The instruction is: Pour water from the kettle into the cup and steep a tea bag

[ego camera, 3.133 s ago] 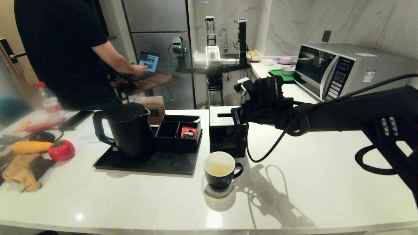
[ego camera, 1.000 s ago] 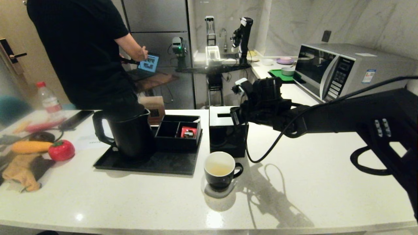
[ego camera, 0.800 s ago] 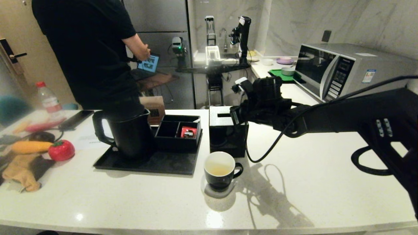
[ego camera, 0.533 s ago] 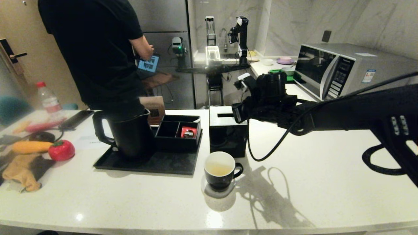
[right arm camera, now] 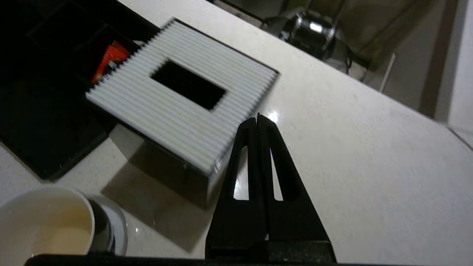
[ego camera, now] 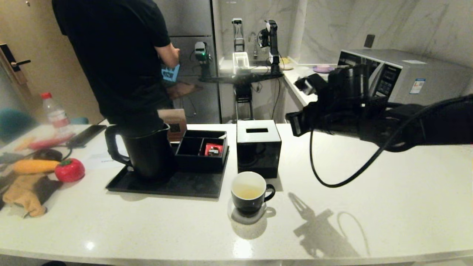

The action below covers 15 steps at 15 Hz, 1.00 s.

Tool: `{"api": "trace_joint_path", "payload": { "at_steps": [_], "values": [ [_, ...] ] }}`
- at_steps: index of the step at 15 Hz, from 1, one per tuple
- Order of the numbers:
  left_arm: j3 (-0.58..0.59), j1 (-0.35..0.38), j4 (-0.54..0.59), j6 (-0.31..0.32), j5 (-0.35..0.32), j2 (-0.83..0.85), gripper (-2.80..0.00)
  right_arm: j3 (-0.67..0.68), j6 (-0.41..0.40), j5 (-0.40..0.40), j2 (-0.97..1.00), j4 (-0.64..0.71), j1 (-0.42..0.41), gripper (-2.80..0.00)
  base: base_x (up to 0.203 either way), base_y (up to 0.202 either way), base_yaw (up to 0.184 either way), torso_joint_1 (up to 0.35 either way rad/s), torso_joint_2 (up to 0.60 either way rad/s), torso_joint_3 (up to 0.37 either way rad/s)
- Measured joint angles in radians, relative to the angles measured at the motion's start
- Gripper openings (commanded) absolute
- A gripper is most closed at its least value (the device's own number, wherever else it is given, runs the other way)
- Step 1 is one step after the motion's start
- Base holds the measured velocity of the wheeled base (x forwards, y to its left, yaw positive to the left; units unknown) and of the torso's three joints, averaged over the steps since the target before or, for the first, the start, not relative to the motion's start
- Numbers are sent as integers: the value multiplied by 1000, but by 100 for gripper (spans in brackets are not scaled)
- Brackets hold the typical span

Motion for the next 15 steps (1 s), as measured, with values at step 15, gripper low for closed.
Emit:
{"api": "trace_joint_path", "payload": {
  "at_steps": [15],
  "values": [
    [0, 0, 0, 0, 1, 0, -280, 781, 197, -131, -821, 57, -426, -280, 0, 0, 0, 0, 0, 0]
  ]
}}
